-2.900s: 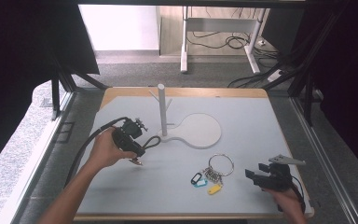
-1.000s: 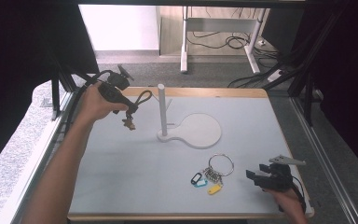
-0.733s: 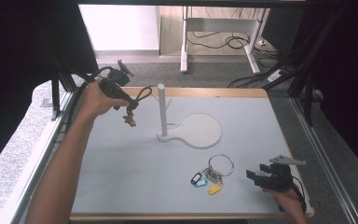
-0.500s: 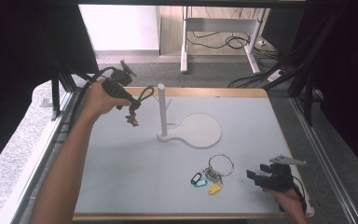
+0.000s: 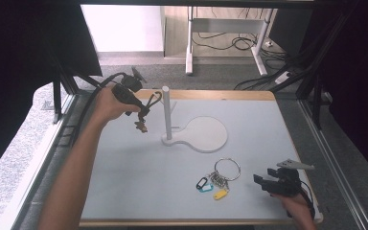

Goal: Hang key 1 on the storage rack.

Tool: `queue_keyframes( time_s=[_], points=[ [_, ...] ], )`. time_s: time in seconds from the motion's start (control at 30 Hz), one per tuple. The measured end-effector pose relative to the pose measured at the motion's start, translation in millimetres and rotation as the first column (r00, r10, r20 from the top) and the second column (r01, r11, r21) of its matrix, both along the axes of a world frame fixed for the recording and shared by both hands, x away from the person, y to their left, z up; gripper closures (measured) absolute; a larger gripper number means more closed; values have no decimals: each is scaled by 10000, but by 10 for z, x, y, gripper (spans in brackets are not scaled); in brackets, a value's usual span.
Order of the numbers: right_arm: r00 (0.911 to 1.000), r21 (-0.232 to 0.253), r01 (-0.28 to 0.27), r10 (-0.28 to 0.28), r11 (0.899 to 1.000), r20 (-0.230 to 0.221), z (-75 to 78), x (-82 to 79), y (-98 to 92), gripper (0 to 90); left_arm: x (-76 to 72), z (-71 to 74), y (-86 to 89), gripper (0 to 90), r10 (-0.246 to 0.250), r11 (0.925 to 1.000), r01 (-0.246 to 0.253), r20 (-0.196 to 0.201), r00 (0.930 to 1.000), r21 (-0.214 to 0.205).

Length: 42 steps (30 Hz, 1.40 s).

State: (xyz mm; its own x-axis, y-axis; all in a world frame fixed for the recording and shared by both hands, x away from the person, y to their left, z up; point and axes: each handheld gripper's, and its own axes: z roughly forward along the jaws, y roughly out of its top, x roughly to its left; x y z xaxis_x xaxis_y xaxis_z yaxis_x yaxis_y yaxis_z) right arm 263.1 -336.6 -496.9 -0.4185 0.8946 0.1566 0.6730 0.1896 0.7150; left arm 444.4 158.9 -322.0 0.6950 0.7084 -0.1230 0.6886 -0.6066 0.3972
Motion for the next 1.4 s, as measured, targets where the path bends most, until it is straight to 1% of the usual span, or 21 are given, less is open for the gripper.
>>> queue_keyframes(
  time_s=[0.17,0.23,0.37,0.67,0.73,0.87,0.97,1.0,1.03,1.1,1.13,1.2,1.23,1.3,1.37,1.4],
  points=[
    [10000,-25,3,-3,10000,10,-3,-1,4,302,-18,-83,-99,666,-269,9996,270,-71,9996,63],
    [10000,-15,7,-7,10000,4,-3,-2,4,302,-28,-124,-131,665,-330,9993,331,-51,9994,186],
    [10000,-39,-2,2,10000,17,-2,-3,5,302,-33,-180,-152,664,-264,9995,265,-58,9996,160],
    [10000,-49,-5,5,10000,20,0,-2,6,302,-39,-241,-175,658,-234,9995,234,24,9997,223],
    [10000,-52,-7,7,10000,24,1,-3,6,302,-43,-270,-183,647,-234,9996,235,-7,9997,183],
    [10000,-63,-12,12,10000,18,-2,0,7,302,-81,-320,-195,596,-156,9998,155,182,9997,101],
    [10000,-62,-23,23,10000,14,-1,1,9,302,-143,-322,-187,530,-122,9999,119,407,9991,66],
    [10000,-58,-20,20,10000,6,0,1,9,302,-175,-314,-186,515,-164,9998,159,574,9982,76],
    [10000,-53,-18,18,10000,2,0,2,10,302,-211,-307,-180,498,-201,9998,204,699,9973,-35],
    [10000,-43,-42,42,10000,4,-1,4,11,302,-297,-303,-168,474,-302,9985,338,831,9961,-421],
    [10000,-25,-58,58,10000,7,0,5,13,302,-337,-310,-160,461,-384,9979,428,873,9954,-494],
    [10000,56,-99,99,9999,0,1,6,17,302,-427,-340,-139,433,-479,9974,531,1033,9935,-490],
    [9999,173,-162,162,9997,13,2,8,25,300,-457,-350,-127,422,-484,9973,541,1088,9929,-505],
    [9997,194,-241,240,9995,40,2,9,39,296,-523,-377,-84,413,-518,9962,601,1254,9908,-634],
    [9994,197,-334,332,9992,102,4,12,57,292,-613,-416,-26,408,-446,9943,577,1416,9889,-899],
    [9993,205,-353,350,9992,118,8,13,65,291,-669,-455,12,406,-459,9922,627,1517,9874,-1079]
  ],
)
